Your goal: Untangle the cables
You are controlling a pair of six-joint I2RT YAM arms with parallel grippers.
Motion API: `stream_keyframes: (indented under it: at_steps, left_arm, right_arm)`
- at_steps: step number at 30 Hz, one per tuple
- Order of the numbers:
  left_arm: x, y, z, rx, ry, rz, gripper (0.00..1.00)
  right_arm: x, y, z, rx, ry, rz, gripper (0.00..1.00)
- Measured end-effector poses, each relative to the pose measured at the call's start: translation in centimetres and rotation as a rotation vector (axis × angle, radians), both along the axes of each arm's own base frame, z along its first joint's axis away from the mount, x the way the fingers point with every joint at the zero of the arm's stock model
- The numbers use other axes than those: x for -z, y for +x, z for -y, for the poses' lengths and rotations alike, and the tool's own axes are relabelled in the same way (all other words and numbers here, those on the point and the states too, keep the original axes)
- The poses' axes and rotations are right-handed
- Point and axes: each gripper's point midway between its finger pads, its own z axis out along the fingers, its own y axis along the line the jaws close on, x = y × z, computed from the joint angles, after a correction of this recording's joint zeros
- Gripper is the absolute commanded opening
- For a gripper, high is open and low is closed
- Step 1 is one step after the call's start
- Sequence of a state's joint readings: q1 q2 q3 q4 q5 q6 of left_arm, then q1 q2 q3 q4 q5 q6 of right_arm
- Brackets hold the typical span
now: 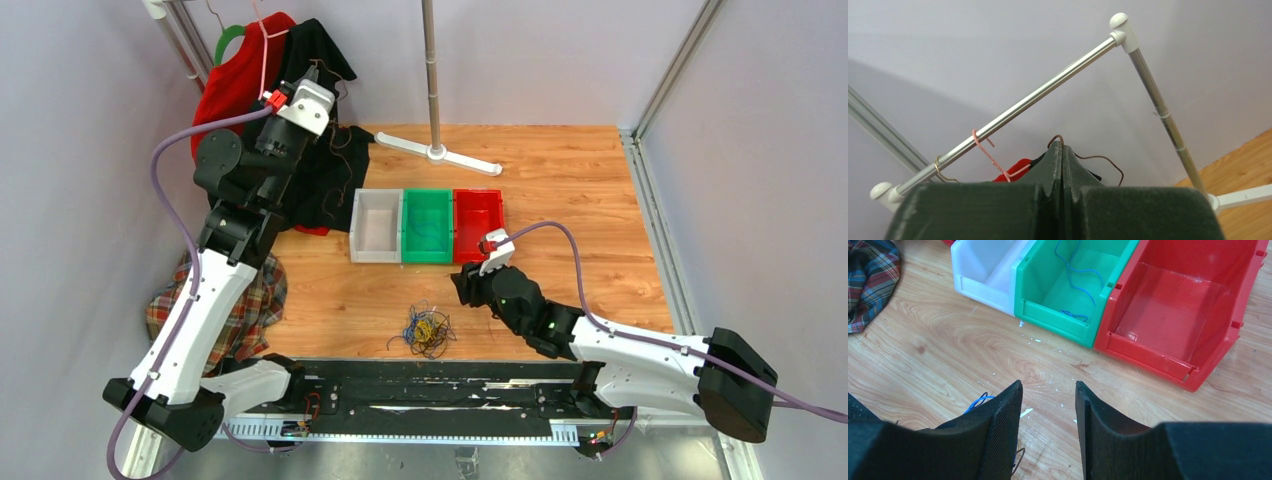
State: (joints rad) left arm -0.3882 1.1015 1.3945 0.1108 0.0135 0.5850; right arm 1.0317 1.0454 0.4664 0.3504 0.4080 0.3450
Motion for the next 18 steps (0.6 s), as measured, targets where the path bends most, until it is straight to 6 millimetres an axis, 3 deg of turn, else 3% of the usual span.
stream_keyframes:
  at_steps: [5, 10, 14, 18]
  left_arm:
    - [-1.0, -0.1, 0.1, 0.005, -0.014, 0.040, 0.00]
    - [-0.3, -0.1, 0.8, 0.050, -0.028, 0.015, 0.00]
    - [2.2, 0.3, 1.4, 0.075, -0.021, -0.052, 0.00]
    - [6.0, 1.4, 1.9, 0.077, 0.006, -0.136, 0.00]
  right_arm:
    - [-0.2, -0.1, 0.2, 0.000, 0.005, 0.003, 0.43]
    - [-0.1, -0.1, 0.2, 0.000, 0.001, 0.000, 0.42]
    - [-0.2, -0.1, 0.3, 0.002, 0.002, 0.002, 0.42]
    - [-0.5, -0.2, 0.5, 0.005, 0.008, 0.007, 0.42]
